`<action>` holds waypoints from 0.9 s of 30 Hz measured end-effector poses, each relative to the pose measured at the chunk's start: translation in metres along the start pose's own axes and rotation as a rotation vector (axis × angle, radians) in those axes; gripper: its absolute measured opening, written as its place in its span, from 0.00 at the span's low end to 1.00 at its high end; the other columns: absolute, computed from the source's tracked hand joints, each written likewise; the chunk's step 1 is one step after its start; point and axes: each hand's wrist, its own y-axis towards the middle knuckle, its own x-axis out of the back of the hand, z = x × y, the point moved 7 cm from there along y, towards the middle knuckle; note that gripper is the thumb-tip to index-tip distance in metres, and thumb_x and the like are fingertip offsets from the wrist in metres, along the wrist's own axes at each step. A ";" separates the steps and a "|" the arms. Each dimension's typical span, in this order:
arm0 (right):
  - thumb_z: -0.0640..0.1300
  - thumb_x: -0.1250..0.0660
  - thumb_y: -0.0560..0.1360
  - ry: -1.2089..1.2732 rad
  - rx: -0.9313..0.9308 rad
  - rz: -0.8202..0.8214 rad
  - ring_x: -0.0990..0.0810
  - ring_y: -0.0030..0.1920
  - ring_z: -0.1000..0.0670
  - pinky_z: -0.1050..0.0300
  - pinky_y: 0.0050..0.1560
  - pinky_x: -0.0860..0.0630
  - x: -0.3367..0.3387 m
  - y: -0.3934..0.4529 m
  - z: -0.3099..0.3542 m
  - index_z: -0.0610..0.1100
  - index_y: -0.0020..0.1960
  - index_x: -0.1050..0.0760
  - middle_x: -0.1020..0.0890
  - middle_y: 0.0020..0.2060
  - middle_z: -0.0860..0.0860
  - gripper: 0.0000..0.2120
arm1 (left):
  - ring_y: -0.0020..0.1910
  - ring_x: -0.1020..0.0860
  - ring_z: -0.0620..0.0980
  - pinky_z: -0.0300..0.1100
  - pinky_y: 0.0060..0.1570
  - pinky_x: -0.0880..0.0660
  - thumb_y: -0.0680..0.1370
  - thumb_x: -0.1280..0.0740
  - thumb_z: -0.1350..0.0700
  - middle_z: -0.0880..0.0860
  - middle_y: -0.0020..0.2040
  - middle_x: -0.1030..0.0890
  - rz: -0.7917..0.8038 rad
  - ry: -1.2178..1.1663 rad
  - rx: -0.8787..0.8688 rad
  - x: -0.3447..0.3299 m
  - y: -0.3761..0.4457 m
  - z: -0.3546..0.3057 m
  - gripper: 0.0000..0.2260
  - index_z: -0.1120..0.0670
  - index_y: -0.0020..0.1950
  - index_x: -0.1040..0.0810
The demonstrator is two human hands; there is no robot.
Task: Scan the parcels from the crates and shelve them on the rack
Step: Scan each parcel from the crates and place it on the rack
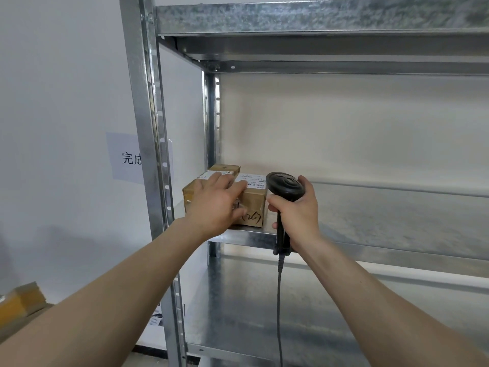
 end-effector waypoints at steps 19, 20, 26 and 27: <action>0.43 0.23 0.67 -0.045 0.188 0.240 0.19 0.61 0.49 0.35 0.59 0.20 0.029 -0.066 0.020 0.62 0.75 0.38 0.24 0.53 0.75 0.43 | 0.76 0.38 0.56 0.60 0.68 0.37 0.77 0.31 0.39 0.52 0.77 0.35 -0.010 0.130 0.234 0.051 -0.114 -0.028 0.29 0.45 0.76 0.34; 0.41 0.23 0.67 -0.045 0.199 0.258 0.19 0.61 0.49 0.35 0.59 0.20 0.027 -0.072 0.020 0.64 0.73 0.37 0.24 0.51 0.77 0.42 | 0.76 0.39 0.56 0.61 0.69 0.37 0.77 0.32 0.39 0.52 0.78 0.35 -0.001 0.142 0.255 0.053 -0.123 -0.026 0.30 0.45 0.77 0.35; 0.39 0.22 0.67 -0.046 0.257 0.360 0.19 0.58 0.51 0.36 0.58 0.20 0.001 -0.108 0.021 0.77 0.57 0.33 0.23 0.51 0.75 0.38 | 0.79 0.43 0.57 0.63 0.72 0.39 0.79 0.34 0.37 0.53 0.80 0.38 0.048 0.185 0.398 0.070 -0.183 0.004 0.31 0.45 0.79 0.37; 0.38 0.22 0.67 -0.038 0.264 0.375 0.19 0.58 0.51 0.36 0.58 0.20 -0.005 -0.115 0.023 0.76 0.58 0.32 0.22 0.51 0.74 0.38 | 0.79 0.43 0.57 0.62 0.72 0.39 0.79 0.35 0.36 0.53 0.80 0.39 0.056 0.201 0.417 0.073 -0.193 0.011 0.31 0.45 0.79 0.37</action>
